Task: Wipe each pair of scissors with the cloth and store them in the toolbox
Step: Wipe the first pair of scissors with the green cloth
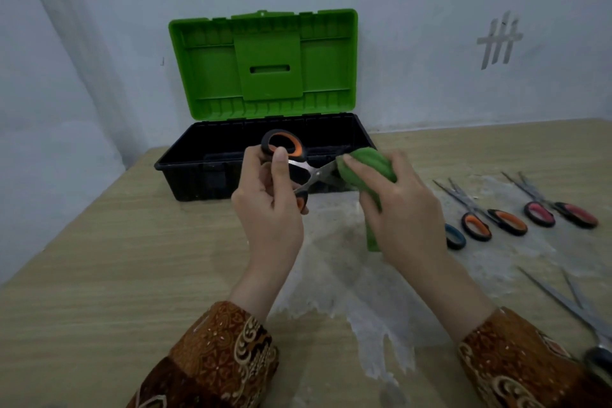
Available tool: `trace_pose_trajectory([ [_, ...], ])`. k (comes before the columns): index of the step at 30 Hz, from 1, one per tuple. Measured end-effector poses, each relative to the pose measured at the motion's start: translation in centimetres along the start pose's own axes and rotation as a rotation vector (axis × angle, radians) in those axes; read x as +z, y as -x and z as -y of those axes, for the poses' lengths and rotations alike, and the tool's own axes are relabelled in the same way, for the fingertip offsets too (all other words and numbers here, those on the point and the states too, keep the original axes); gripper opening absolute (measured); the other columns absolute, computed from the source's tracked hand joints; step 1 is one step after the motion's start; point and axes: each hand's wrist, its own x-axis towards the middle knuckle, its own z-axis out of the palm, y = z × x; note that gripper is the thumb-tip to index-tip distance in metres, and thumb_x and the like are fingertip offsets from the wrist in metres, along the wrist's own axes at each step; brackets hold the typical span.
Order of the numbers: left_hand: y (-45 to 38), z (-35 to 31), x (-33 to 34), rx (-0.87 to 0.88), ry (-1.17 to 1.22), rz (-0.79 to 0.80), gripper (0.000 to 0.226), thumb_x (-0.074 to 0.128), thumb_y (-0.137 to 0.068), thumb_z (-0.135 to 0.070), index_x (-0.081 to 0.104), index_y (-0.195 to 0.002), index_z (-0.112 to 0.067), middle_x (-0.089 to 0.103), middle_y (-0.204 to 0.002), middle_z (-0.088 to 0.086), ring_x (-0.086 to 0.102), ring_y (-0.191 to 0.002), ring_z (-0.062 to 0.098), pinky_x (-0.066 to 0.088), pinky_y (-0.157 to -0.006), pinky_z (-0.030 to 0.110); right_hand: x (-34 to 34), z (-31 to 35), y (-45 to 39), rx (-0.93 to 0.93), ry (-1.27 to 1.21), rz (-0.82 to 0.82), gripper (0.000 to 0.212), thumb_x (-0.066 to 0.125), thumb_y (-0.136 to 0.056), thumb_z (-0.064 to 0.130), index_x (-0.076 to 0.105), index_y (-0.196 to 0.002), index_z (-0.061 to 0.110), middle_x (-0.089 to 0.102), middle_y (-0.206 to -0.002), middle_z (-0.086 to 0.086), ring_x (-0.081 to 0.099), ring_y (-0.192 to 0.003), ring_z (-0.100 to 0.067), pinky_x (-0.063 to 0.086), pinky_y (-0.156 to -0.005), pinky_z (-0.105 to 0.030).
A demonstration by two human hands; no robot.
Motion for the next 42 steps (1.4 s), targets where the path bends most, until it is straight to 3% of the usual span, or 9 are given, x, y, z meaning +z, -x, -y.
trace_pose_trajectory([
  [6, -0.1, -0.4, -0.1, 0.004, 0.011, -0.014, 0.019, 0.043, -0.103, -0.025, 0.050, -0.086, -0.020, 0.050, -0.058, 0.010, 0.052, -0.049, 0.026, 0.047, -0.043, 0.045, 0.4, 2.4, 0.8, -0.251, -0.031, 0.058, 0.043, 0.055, -0.087, 0.006, 0.061, -0.127, 0.020, 0.061, -0.112, -0.009, 0.059, -0.082, -0.024, 0.054, -0.058, -0.033],
  [10, -0.1, -0.2, 0.0, -0.058, 0.033, -0.016, 0.019, 0.043, -0.103, -0.028, 0.053, -0.090, -0.018, 0.051, -0.057, 0.007, 0.054, -0.049, 0.027, 0.049, -0.043, 0.048, 0.8, 2.3, 0.6, -0.191, 0.036, 0.016, 0.045, 0.054, -0.088, 0.004, 0.059, -0.130, 0.022, 0.059, -0.112, -0.009, 0.059, -0.084, -0.027, 0.054, -0.054, -0.037],
  [16, -0.2, -1.0, -0.1, -0.155, 0.123, -0.042, 0.020, 0.042, -0.103, -0.024, 0.052, -0.090, -0.013, 0.047, -0.055, 0.015, 0.050, -0.041, 0.031, 0.047, -0.038, 0.029, 1.5, -1.1, 0.1, 0.102, 0.109, 0.070, 0.049, 0.063, -0.082, -0.001, 0.063, -0.126, 0.021, 0.057, -0.107, -0.014, 0.057, -0.076, -0.033, 0.040, -0.050, -0.029],
  [21, -0.1, -1.0, 0.0, -0.169, 0.142, -0.035, 0.019, 0.041, -0.103, -0.024, 0.051, -0.089, -0.015, 0.046, -0.054, 0.006, 0.050, -0.041, 0.023, 0.048, -0.038, 0.031, -0.1, -3.0, -0.3, 0.214, 0.016, -0.055, 0.045, 0.056, -0.091, 0.008, 0.056, -0.133, 0.021, 0.050, -0.106, -0.012, 0.041, -0.065, -0.017, 0.030, -0.052, -0.023],
  [25, -0.1, -0.6, 0.0, -0.158, 0.102, -0.040, 0.018, 0.041, -0.103, -0.024, 0.052, -0.091, -0.017, 0.046, -0.053, -0.005, 0.048, -0.043, 0.009, 0.052, -0.040, 0.041, -0.9, -1.0, -0.5, 0.004, -0.054, -0.119, 0.047, 0.059, -0.087, 0.009, 0.056, -0.133, 0.018, 0.054, -0.110, -0.014, 0.045, -0.072, -0.011, 0.032, -0.059, -0.010],
  [29, -0.1, -0.1, 0.0, -0.102, 0.054, -0.047, 0.018, 0.042, -0.103, -0.025, 0.052, -0.090, -0.019, 0.048, -0.056, -0.006, 0.050, -0.049, 0.009, 0.050, -0.045, 0.037, 0.9, 1.4, 0.7, -0.258, -0.113, 0.111, 0.048, 0.056, -0.086, 0.014, 0.055, -0.134, 0.021, 0.057, -0.111, -0.012, 0.054, -0.074, -0.016, 0.047, -0.055, -0.021],
  [31, -0.3, 0.3, -0.4, -0.099, 0.034, -0.069, 0.018, 0.042, -0.103, -0.026, 0.051, -0.088, -0.023, 0.051, -0.059, 0.000, 0.052, -0.052, 0.011, 0.047, -0.049, 0.028, 1.1, 1.4, 1.0, -0.285, -0.161, 0.198, 0.046, 0.055, -0.086, 0.018, 0.058, -0.131, 0.024, 0.055, -0.107, -0.006, 0.053, -0.071, -0.015, 0.049, -0.052, -0.025],
  [35, -0.5, 0.6, -0.5, -0.135, 0.054, -0.085, 0.020, 0.041, -0.103, -0.031, 0.050, -0.086, -0.023, 0.049, -0.060, 0.010, 0.053, -0.051, 0.023, 0.051, -0.043, 0.047, 0.5, 0.7, 0.7, -0.231, -0.181, 0.104, 0.043, 0.052, -0.087, 0.017, 0.060, -0.128, 0.021, 0.056, -0.110, -0.006, 0.055, -0.075, -0.015, 0.051, -0.053, -0.027],
  [42, 0.1, 0.6, 0.0, -0.099, 0.075, -0.045, 0.017, 0.042, -0.102, -0.030, 0.052, -0.089, -0.025, 0.051, -0.060, 0.005, 0.054, -0.055, 0.018, 0.049, -0.054, 0.044, 0.5, 1.7, 0.8, -0.287, -0.173, 0.109, 0.041, 0.053, -0.088, 0.013, 0.062, -0.127, 0.021, 0.057, -0.113, -0.006, 0.055, -0.083, -0.015, 0.051, -0.060, -0.024],
])
